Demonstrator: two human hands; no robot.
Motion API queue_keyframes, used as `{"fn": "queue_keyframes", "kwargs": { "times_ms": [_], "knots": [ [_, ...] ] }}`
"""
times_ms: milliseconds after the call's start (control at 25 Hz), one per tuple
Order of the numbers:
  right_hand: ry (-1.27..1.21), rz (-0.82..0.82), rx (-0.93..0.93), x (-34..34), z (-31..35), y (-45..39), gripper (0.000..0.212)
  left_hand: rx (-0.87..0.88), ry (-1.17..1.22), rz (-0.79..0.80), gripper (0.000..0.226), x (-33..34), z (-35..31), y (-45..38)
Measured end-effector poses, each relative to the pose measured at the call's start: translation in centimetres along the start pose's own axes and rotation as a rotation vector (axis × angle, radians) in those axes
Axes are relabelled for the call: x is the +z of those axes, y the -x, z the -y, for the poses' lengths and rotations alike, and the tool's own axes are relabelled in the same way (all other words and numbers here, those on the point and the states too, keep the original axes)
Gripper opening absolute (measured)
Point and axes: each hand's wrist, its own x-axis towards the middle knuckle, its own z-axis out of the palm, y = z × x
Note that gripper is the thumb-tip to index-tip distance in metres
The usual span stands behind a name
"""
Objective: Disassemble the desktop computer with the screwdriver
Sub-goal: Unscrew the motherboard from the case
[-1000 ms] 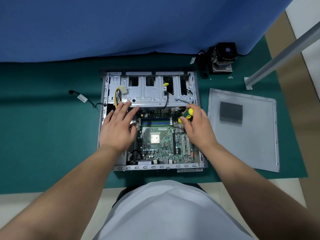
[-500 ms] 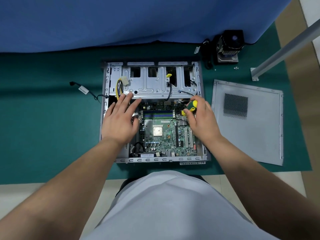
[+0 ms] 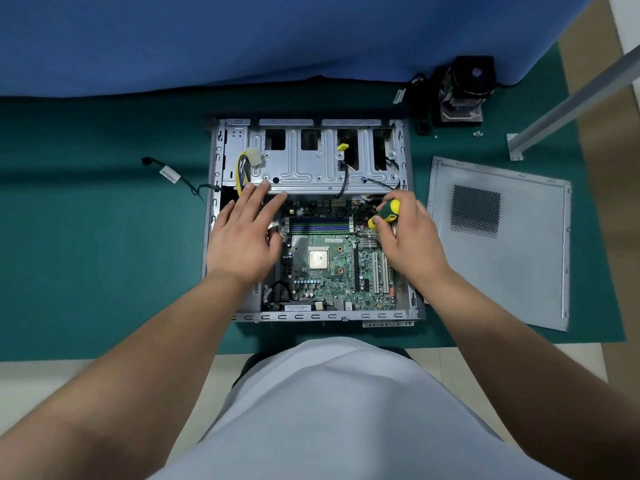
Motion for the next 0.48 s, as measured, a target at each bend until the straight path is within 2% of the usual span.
{"fn": "queue_keyframes", "kwargs": {
  "times_ms": [280, 400, 480],
  "knots": [
    [0.082, 0.012, -0.011, -0.5, 1.3, -0.5, 0.032, -0.004, -0.005, 0.007, 0.067, 0.0, 0.1, 0.0],
    [0.106, 0.194, -0.007, -1.6, 1.8, -1.8, 0.024, -0.004, -0.008, 0.017, 0.067, 0.0, 0.0, 0.0],
    [0.102, 0.338, 0.018, -2.6, 2.1, -2.9, 0.027, -0.006, -0.005, 0.021, 0.067, -0.1, 0.0, 0.1]
  ]
}}
